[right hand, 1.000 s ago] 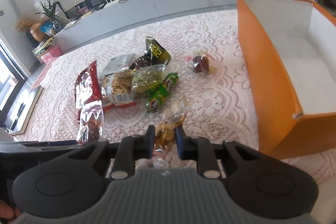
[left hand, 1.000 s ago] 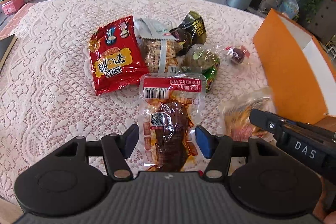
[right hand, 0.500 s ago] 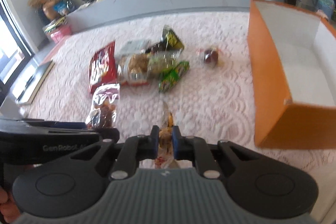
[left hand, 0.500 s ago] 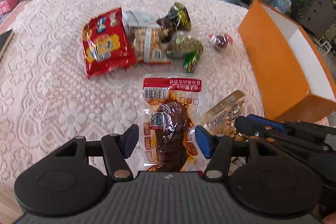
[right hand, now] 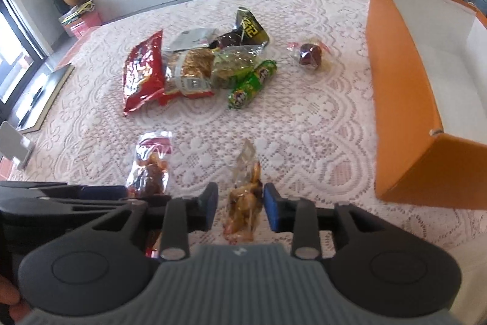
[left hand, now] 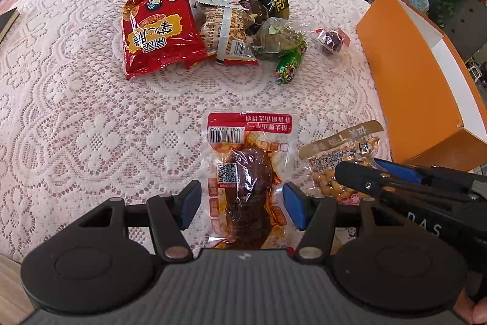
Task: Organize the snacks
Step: 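Lift the meat pack with left tool while right tool lifts the peanut pack, then carry both held packs over the open orange box with both tools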
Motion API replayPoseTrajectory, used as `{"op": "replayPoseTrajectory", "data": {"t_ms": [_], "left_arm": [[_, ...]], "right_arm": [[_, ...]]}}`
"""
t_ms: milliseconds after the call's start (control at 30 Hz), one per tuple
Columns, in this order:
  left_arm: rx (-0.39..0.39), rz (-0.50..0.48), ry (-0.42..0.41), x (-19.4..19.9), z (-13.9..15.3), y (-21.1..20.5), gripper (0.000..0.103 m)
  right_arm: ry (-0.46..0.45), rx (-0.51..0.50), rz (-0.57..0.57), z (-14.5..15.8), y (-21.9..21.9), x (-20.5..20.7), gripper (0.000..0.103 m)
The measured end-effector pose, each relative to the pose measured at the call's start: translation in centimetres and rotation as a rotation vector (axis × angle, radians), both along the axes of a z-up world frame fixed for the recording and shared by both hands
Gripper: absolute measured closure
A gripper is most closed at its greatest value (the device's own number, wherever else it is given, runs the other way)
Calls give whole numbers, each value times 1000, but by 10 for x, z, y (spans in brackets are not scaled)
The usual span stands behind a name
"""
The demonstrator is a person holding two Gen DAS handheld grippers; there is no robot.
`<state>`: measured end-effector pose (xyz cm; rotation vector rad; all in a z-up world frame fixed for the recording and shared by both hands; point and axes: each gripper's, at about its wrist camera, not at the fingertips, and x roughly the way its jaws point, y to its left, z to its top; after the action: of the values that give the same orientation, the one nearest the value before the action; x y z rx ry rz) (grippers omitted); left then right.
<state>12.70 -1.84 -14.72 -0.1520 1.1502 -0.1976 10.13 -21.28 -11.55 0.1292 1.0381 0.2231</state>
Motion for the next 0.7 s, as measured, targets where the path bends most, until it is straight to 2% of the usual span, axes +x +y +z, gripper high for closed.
{"op": "replayPoseTrajectory", "data": {"t_ms": [100, 133, 267, 433, 700], "left_arm": [[-7, 7, 5, 2, -2, 2, 36], [-13, 10, 6, 1, -1, 3, 36], [-5, 5, -6, 0, 4, 2, 36], [10, -13, -32, -4, 21, -5, 36], [30, -74, -126, -14, 68, -29, 36]], "right_arm": [[57, 52, -12, -9, -5, 5, 72], [79, 69, -23, -13, -7, 7, 79], [70, 74, -34, -12, -7, 6, 79], [-7, 56, -17, 11, -6, -2, 80], [-141, 60, -22, 65, -29, -19, 80]]}}
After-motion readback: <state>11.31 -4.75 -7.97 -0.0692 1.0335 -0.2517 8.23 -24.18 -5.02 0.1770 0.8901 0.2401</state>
